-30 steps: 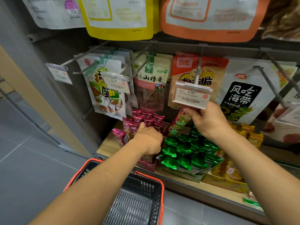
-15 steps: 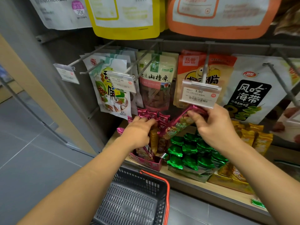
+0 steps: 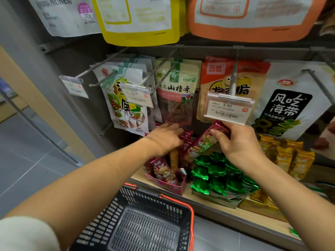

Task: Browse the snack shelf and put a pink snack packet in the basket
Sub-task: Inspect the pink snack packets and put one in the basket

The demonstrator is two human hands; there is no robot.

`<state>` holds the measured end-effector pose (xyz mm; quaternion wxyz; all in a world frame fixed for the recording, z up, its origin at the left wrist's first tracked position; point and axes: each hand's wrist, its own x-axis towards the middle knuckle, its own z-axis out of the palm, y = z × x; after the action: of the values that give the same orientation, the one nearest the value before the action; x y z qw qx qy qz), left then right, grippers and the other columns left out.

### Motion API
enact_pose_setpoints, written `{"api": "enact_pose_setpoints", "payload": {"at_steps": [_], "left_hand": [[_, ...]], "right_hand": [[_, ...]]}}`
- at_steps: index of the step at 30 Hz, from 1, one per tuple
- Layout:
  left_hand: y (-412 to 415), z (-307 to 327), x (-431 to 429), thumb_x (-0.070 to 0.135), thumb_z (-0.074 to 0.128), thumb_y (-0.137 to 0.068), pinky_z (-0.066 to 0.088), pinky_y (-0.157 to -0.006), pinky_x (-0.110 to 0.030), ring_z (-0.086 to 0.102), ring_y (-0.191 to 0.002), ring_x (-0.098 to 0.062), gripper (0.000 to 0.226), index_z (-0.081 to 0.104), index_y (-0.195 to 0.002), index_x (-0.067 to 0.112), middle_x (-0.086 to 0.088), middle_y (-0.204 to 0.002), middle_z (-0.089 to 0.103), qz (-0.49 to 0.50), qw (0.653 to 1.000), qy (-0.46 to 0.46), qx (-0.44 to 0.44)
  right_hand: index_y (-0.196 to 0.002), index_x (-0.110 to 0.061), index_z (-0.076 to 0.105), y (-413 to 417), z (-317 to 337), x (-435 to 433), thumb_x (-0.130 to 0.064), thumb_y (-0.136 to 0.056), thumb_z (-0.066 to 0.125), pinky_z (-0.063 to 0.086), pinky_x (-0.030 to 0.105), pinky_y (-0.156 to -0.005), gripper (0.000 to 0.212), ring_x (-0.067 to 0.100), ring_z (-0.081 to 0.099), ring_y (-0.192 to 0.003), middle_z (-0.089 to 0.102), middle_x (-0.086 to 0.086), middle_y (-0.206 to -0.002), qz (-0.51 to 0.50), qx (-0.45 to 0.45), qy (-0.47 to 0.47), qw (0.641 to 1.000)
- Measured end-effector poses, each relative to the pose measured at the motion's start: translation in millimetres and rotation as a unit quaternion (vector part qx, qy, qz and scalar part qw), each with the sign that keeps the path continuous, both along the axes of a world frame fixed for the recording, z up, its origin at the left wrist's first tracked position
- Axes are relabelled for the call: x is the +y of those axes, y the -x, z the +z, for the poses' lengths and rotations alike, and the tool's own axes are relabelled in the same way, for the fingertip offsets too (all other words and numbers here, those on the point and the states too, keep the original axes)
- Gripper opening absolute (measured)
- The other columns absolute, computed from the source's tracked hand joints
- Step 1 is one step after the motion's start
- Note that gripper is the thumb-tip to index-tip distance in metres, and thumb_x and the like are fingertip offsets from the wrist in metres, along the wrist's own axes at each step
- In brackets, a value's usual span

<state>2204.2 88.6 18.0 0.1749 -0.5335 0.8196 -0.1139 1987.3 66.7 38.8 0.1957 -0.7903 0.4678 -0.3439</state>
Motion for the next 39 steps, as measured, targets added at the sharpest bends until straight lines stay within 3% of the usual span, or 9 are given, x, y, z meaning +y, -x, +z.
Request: {"api": "enact_pose_setpoints", "payload": {"at_steps": [5, 9, 12, 14, 18, 23, 33, 36, 39], "left_hand": [[-1.7, -1.5, -6.7, 0.015, 0.057, -0.091, 0.043, -0.067, -0.035, 0.06, -0.094, -0.029, 0.026, 0.057, -0.116, 0.02, -0.006, -0.101, 0.062, -0.019, 0.998, -0.057, 0.033], [-3.8, -1.5, -9.4, 0.019, 0.063, -0.087, 0.048, -0.084, -0.038, 0.054, -0.102, -0.024, 0.037, 0.062, -0.122, 0.03, 0.001, -0.106, 0.065, -0.035, 0.992, -0.123, 0.013], [-3.4, 0.2, -9.6, 0.022, 0.061, -0.09, 0.051, -0.079, -0.038, 0.06, -0.093, -0.021, 0.025, 0.07, -0.113, 0.025, 0.002, -0.099, 0.069, 0.001, 0.983, -0.179, 0.033], [-3.8, 1.0, -8.9, 0.025, 0.059, -0.092, 0.051, -0.075, -0.035, 0.064, -0.086, -0.021, 0.022, 0.073, -0.107, 0.02, 0.001, -0.093, 0.07, 0.047, 0.973, -0.213, 0.077], [-10.3, 7.4, -6.0, 0.02, 0.061, -0.092, 0.05, -0.081, -0.033, 0.064, -0.097, -0.021, 0.026, 0.07, -0.115, 0.026, 0.001, -0.108, 0.069, 0.045, 0.982, -0.161, 0.091], [-30.9, 25.1, 18.7, 0.023, 0.062, -0.093, 0.046, -0.09, -0.026, 0.061, -0.109, -0.019, 0.024, 0.071, -0.115, 0.024, 0.001, -0.117, 0.067, 0.093, 0.967, -0.028, 0.238], [-75.6, 41.7, 116.0, 0.014, 0.077, -0.08, 0.049, -0.088, -0.026, 0.067, -0.091, -0.016, 0.015, 0.079, -0.094, 0.016, 0.002, -0.094, 0.072, 0.235, 0.848, 0.191, 0.435], [-85.5, 40.9, 134.7, 0.015, 0.076, -0.08, 0.054, -0.086, -0.034, 0.069, -0.088, -0.016, 0.015, 0.078, -0.092, 0.024, 0.006, -0.087, 0.073, 0.311, 0.77, 0.215, 0.514], [-92.7, 42.6, 150.4, 0.014, 0.075, -0.082, 0.058, -0.082, -0.042, 0.071, -0.085, -0.02, 0.022, 0.078, -0.081, 0.036, 0.004, -0.082, 0.076, 0.363, 0.679, 0.198, 0.607]], "right_hand": [[-0.124, -0.019, 0.064, -2.3, -2.6, -0.5, -0.019, -0.089, 0.068, 0.036, 0.019, -0.091, 0.035, 0.024, 0.058, -0.115, 0.067, 0.004, -0.119, 0.025, 0.012, -0.077, 0.997], [-0.121, -0.023, 0.065, -4.7, -5.4, -0.6, -0.018, -0.089, 0.068, 0.035, 0.012, -0.08, 0.032, 0.011, 0.056, -0.096, 0.064, -0.006, -0.103, 0.017, 0.002, -0.122, 0.992], [-0.118, -0.02, 0.066, -3.9, -6.8, -2.8, -0.015, -0.089, 0.068, 0.035, 0.001, -0.069, 0.03, 0.007, 0.054, -0.092, 0.062, -0.008, -0.099, 0.019, -0.021, -0.139, 0.99], [-0.116, -0.019, 0.066, -2.2, -5.6, -4.6, -0.015, -0.089, 0.068, 0.039, 0.007, -0.076, 0.028, 0.014, 0.059, -0.099, 0.063, -0.007, -0.1, 0.011, -0.024, -0.132, 0.991], [-0.12, -0.014, 0.067, 3.5, -1.9, -6.4, -0.014, -0.088, 0.069, 0.029, 0.007, -0.079, 0.032, 0.007, 0.049, -0.1, 0.054, -0.011, -0.1, -0.03, -0.062, -0.075, 0.995], [-0.12, -0.013, 0.067, 6.6, -3.7, -6.8, -0.013, -0.089, 0.068, 0.029, 0.009, -0.083, 0.031, 0.01, 0.051, -0.107, 0.055, -0.012, -0.104, -0.012, -0.06, -0.076, 0.995], [-0.126, -0.013, 0.063, -15.2, -7.1, -5.6, -0.01, -0.092, 0.062, 0.032, 0.028, -0.111, 0.034, 0.021, 0.049, -0.129, 0.06, 0.004, -0.132, 0.053, -0.043, -0.124, 0.99], [-0.132, -0.013, 0.059, -24.0, -13.6, -6.1, -0.011, -0.094, 0.058, 0.028, 0.021, -0.109, 0.038, 0.025, 0.047, -0.128, 0.054, 0.011, -0.133, 0.059, 0.05, -0.119, 0.99], [-0.134, -0.019, 0.056, -37.1, -26.2, 2.4, -0.008, -0.093, 0.058, 0.031, 0.01, -0.089, 0.042, 0.022, 0.056, -0.11, 0.055, 0.008, -0.119, 0.068, 0.089, -0.131, 0.985]]}}
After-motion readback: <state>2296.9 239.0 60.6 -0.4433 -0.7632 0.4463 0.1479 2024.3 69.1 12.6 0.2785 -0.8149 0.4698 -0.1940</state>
